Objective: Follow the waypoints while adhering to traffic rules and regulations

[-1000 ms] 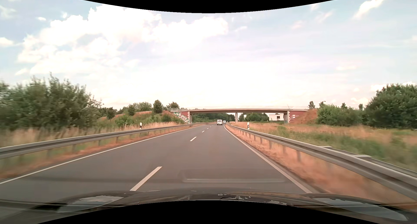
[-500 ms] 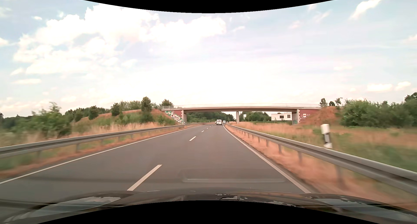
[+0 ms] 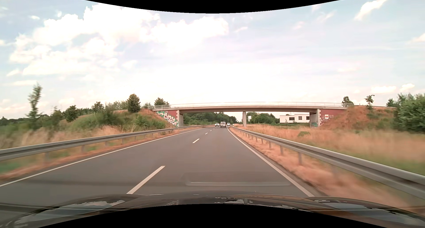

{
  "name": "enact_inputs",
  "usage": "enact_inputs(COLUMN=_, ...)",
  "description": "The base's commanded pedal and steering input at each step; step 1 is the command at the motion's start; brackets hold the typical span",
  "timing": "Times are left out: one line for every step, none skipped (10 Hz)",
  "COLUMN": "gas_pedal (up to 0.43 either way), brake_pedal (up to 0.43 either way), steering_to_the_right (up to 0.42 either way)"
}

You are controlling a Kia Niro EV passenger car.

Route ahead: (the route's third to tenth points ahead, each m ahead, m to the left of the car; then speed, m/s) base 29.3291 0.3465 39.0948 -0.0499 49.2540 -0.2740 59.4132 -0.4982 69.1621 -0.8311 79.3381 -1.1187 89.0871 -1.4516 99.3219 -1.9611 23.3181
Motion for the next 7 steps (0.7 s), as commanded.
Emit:
enact_inputs(gas_pedal=0.220, brake_pedal=0.000, steering_to_the_right=0.004)
enact_inputs(gas_pedal=0.220, brake_pedal=0.000, steering_to_the_right=0.004)
enact_inputs(gas_pedal=0.220, brake_pedal=0.000, steering_to_the_right=0.004)
enact_inputs(gas_pedal=0.220, brake_pedal=0.000, steering_to_the_right=0.004)
enact_inputs(gas_pedal=0.220, brake_pedal=0.000, steering_to_the_right=0.004)
enact_inputs(gas_pedal=0.220, brake_pedal=0.000, steering_to_the_right=0.004)
enact_inputs(gas_pedal=0.220, brake_pedal=0.000, steering_to_the_right=0.003)
